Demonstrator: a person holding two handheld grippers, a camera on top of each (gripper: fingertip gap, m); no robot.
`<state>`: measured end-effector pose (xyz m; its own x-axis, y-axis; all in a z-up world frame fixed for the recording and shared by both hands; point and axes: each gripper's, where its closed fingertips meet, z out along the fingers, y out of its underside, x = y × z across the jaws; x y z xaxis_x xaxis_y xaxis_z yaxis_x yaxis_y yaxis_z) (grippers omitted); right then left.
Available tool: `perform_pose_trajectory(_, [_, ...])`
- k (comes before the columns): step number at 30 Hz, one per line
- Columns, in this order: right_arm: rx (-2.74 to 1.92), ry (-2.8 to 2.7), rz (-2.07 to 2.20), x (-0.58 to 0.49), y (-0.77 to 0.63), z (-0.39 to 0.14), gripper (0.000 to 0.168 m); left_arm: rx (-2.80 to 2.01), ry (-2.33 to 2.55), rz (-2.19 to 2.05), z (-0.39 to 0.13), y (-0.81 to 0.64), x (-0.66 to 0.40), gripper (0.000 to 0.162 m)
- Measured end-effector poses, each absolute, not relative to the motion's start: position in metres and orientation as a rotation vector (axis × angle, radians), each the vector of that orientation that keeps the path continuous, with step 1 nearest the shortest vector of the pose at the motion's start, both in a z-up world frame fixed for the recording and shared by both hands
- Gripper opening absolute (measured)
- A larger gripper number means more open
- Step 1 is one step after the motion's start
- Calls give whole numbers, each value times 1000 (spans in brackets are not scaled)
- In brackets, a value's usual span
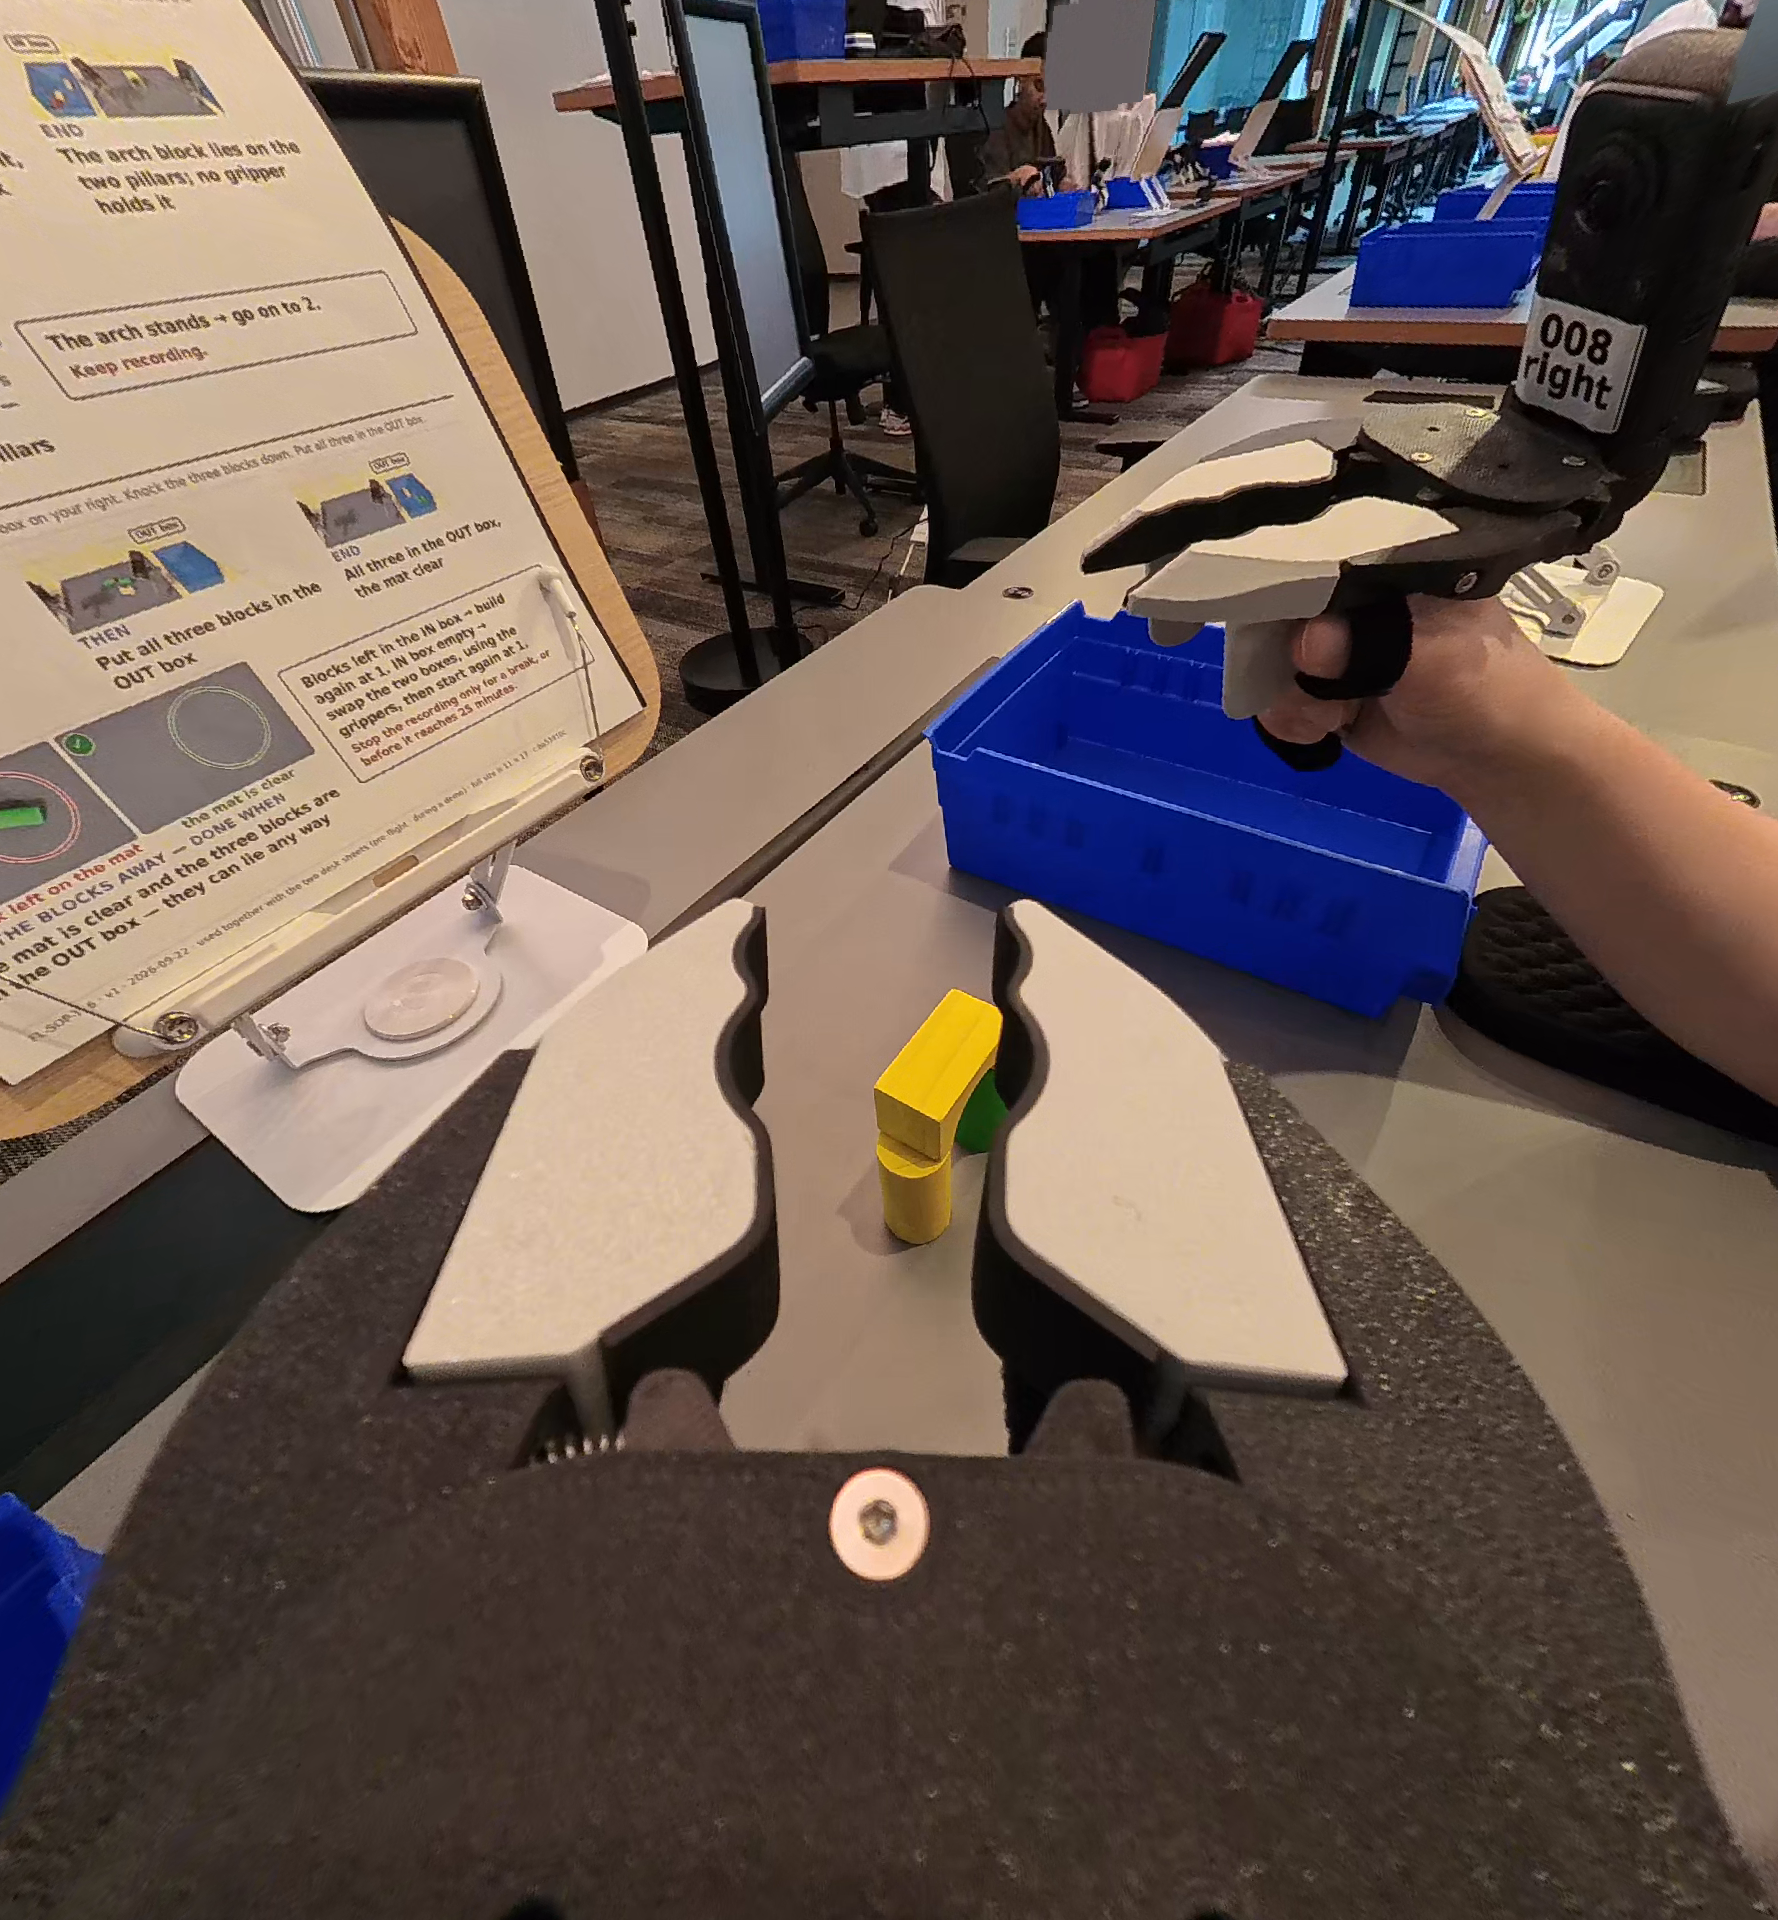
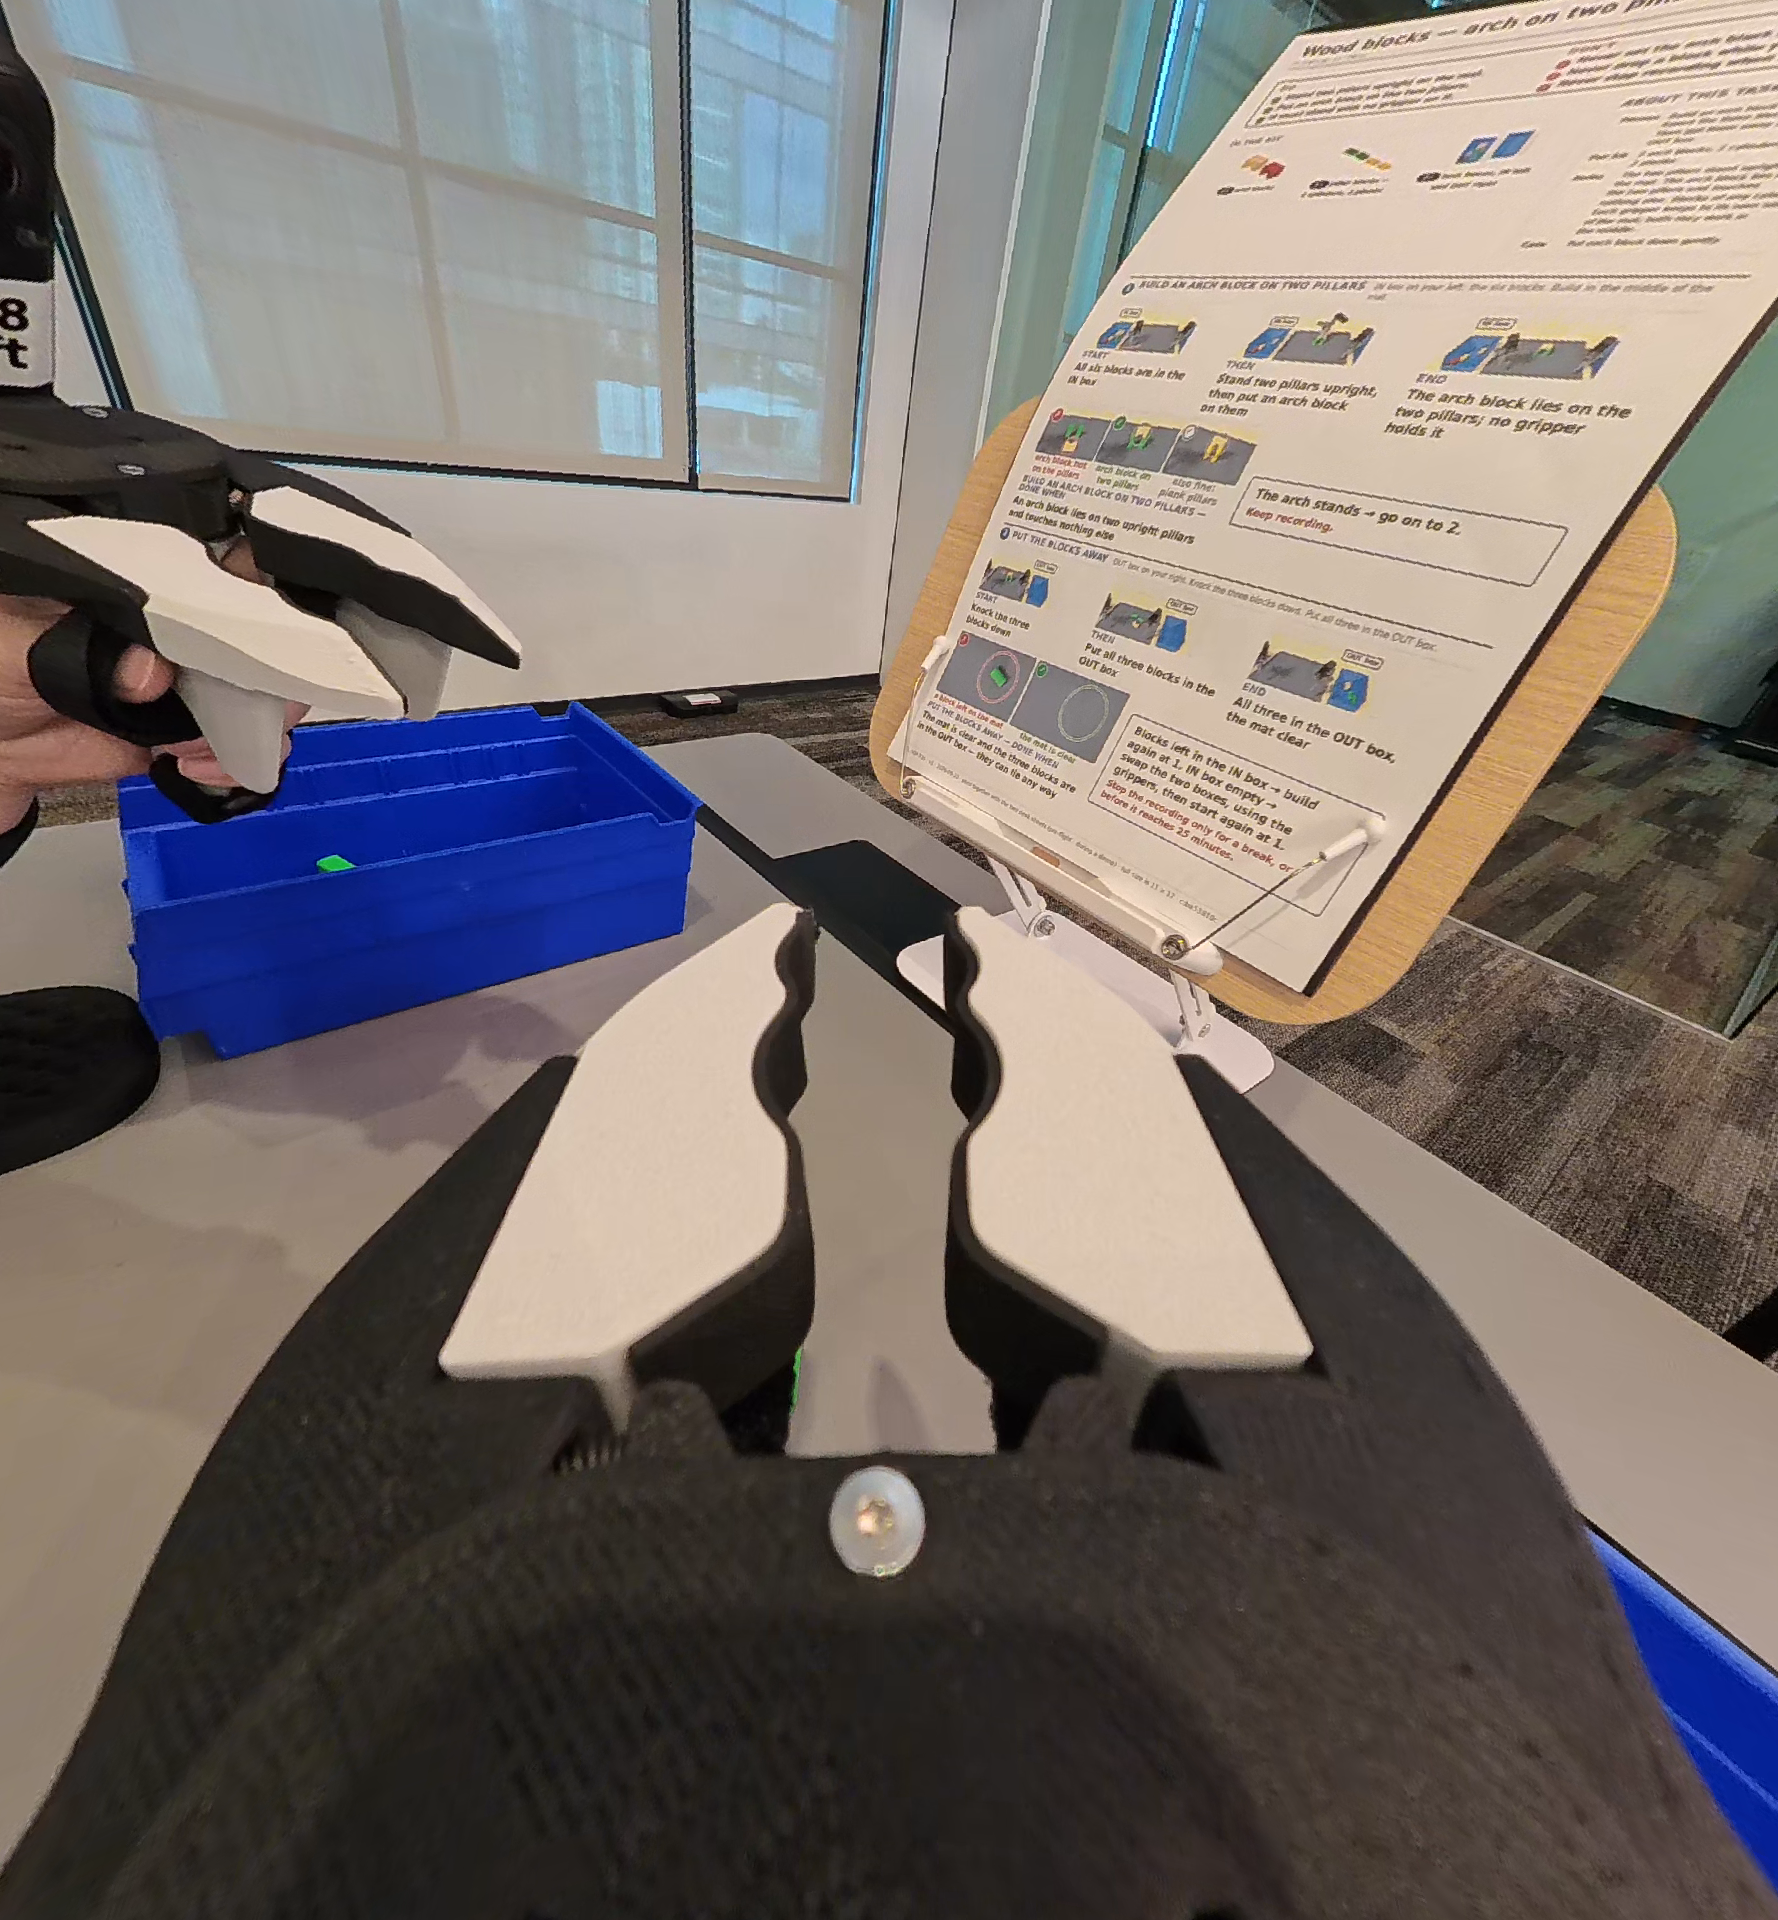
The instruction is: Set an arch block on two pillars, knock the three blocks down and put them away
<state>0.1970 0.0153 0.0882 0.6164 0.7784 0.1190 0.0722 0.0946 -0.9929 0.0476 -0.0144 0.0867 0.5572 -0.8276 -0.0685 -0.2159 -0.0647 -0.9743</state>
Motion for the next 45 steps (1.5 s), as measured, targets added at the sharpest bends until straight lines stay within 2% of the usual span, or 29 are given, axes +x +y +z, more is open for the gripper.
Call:
perform_pose_trajectory(16, [-1433, -854, 622, 191, 12, 80, 24, -1633, 964, -677, 77, -18, 51, 41])
perform_pose_trajectory(24, [-1705, -1207, 621, 185, -7, 24, 25, -1846, 1247, -521, 17, -26, 55, 41])
perform_pose_trajectory(27, [-1838, -1261, 555, 189, -5, 0, 26, -1910, 1303, -462, -1, -26, 56, 34])
perform_pose_trajectory(30, [-2007, -1267, 522, 196, -5, -22, 28, -1979, 1321, -417, -14, -25, 52, 37])
perform_pose_trajectory(36, [-2086, -1290, 437, 199, -4, -37, 36, -2027, 1268, -326, -17, -14, 42, 42])
perform_pose_trajectory(45, [-2075, -1307, 432, 196, -4, -38, 38, -2017, 1286, -338, -13, -20, 42, 41])
